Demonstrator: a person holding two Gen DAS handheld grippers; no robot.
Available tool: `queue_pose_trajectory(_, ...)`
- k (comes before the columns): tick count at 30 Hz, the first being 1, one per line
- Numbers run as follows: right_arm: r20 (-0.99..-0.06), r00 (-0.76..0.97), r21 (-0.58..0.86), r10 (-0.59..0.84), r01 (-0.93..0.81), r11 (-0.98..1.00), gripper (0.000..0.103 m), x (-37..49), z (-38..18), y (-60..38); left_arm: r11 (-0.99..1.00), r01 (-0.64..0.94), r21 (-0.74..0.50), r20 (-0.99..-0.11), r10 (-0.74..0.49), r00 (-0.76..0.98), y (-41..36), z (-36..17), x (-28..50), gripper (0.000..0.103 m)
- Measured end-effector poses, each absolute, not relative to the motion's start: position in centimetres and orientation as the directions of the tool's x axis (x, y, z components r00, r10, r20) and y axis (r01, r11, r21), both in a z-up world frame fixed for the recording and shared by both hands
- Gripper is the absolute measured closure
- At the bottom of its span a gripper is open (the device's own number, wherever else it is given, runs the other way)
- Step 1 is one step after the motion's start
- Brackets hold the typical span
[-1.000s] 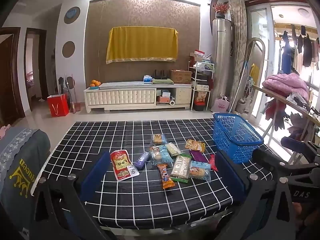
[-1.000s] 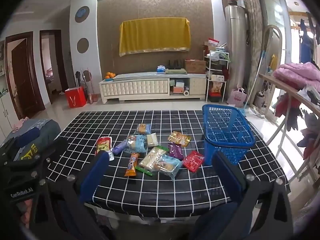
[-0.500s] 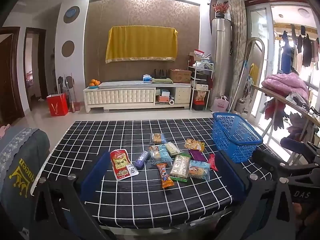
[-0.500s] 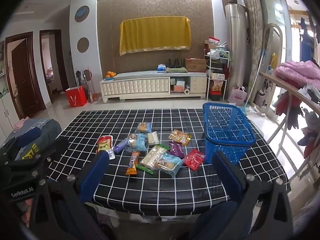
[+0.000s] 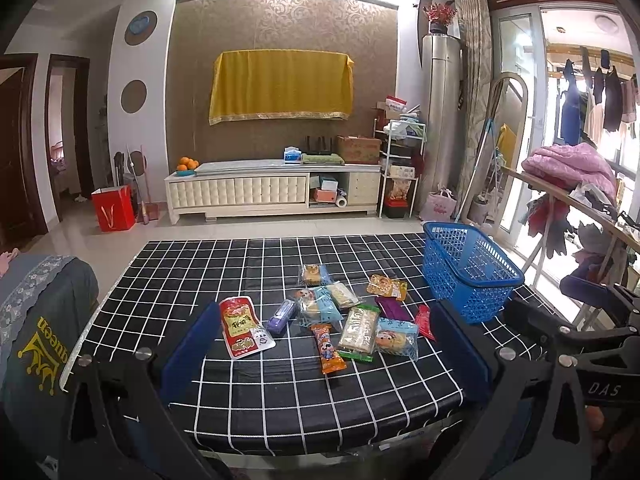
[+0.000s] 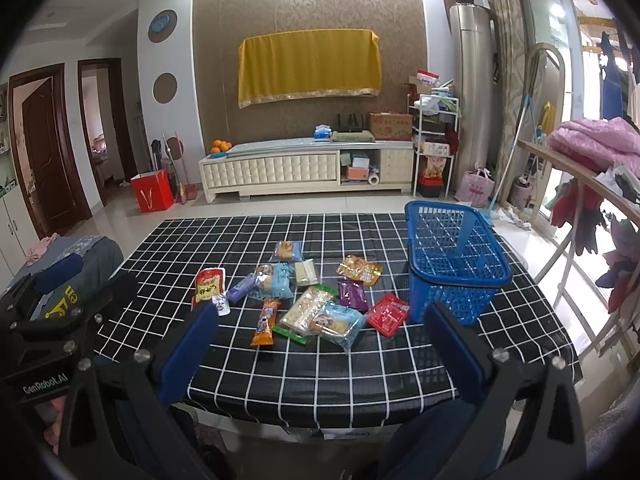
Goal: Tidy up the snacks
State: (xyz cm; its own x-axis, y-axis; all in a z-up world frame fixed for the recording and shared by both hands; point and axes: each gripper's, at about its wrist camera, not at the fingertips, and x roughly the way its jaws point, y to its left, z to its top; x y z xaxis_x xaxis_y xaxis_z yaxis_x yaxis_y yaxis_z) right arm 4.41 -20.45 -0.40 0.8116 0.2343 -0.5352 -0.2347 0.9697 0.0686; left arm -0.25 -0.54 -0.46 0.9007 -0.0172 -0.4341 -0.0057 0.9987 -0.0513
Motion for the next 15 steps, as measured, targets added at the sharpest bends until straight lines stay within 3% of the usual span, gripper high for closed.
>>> queue_pose_trajectory(15, -0.538, 0.81, 0.067, 0.234, -0.236, 0.969, 0.0, 4.38, -0.42, -20.5, 0.998, 0.0, -0.055, -0.44, -0.025, 0.898, -0.39, -0.42, -0.21, 0.0)
